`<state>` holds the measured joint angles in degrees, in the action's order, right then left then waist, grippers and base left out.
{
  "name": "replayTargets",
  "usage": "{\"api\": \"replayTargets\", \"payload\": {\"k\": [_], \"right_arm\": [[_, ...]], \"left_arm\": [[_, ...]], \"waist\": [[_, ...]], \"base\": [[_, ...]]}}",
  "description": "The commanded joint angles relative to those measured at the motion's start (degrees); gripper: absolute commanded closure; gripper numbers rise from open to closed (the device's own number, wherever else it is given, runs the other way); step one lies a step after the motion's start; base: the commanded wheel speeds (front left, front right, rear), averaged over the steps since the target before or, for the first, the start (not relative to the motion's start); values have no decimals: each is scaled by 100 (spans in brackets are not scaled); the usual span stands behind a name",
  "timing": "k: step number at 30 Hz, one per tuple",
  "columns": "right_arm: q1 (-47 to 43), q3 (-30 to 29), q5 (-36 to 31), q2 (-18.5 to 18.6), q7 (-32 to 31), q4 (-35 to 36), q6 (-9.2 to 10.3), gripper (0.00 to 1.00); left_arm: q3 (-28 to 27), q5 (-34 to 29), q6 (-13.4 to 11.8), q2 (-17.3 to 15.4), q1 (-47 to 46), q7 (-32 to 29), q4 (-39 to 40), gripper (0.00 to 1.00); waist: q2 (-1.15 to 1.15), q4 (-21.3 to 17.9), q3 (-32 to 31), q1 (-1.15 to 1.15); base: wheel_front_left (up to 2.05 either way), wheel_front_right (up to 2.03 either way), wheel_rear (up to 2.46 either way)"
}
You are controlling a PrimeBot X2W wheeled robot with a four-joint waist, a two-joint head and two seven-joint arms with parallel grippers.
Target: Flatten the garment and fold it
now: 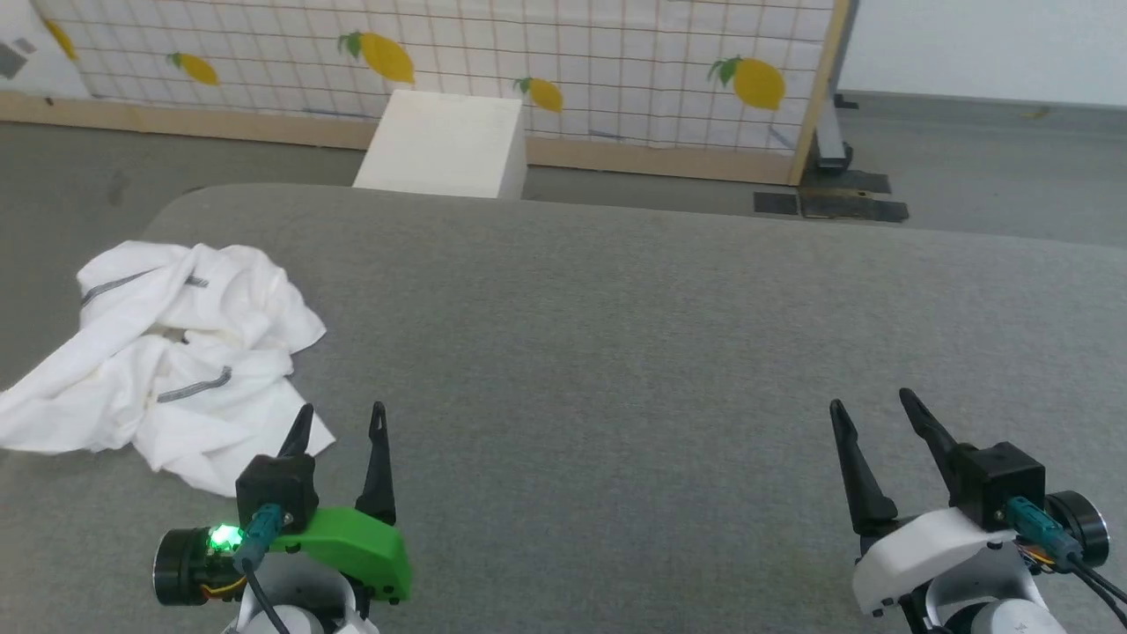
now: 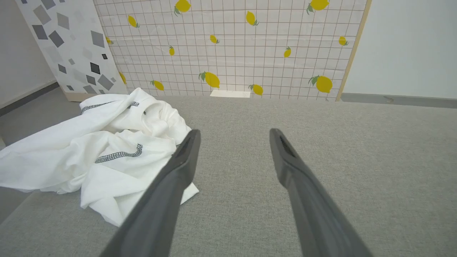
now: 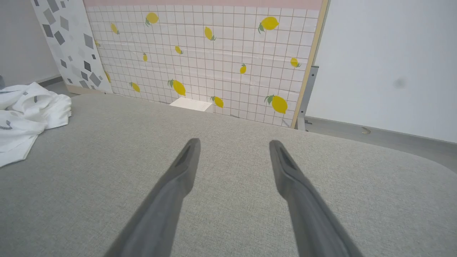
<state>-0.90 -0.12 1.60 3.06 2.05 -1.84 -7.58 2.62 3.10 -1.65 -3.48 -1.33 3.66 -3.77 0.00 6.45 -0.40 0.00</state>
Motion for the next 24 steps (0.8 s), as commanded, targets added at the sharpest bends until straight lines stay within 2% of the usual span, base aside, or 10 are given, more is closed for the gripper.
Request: {"api": "replayTargets", "payload": {"k": [1,24], "right_arm": [[97,8,49,-5,61,-28,2,0],[191,58,198,-8,255,-208,4,0]], "left_arm": [[18,81,-44,-40,-100,57,-41,0],[120,324,-259,-116,-112,329,-196,0]], "waist": [[0,185,-3,0],[0,1196,-9,0]], "base": [[0,0,0],[-2,-2,-2]]}}
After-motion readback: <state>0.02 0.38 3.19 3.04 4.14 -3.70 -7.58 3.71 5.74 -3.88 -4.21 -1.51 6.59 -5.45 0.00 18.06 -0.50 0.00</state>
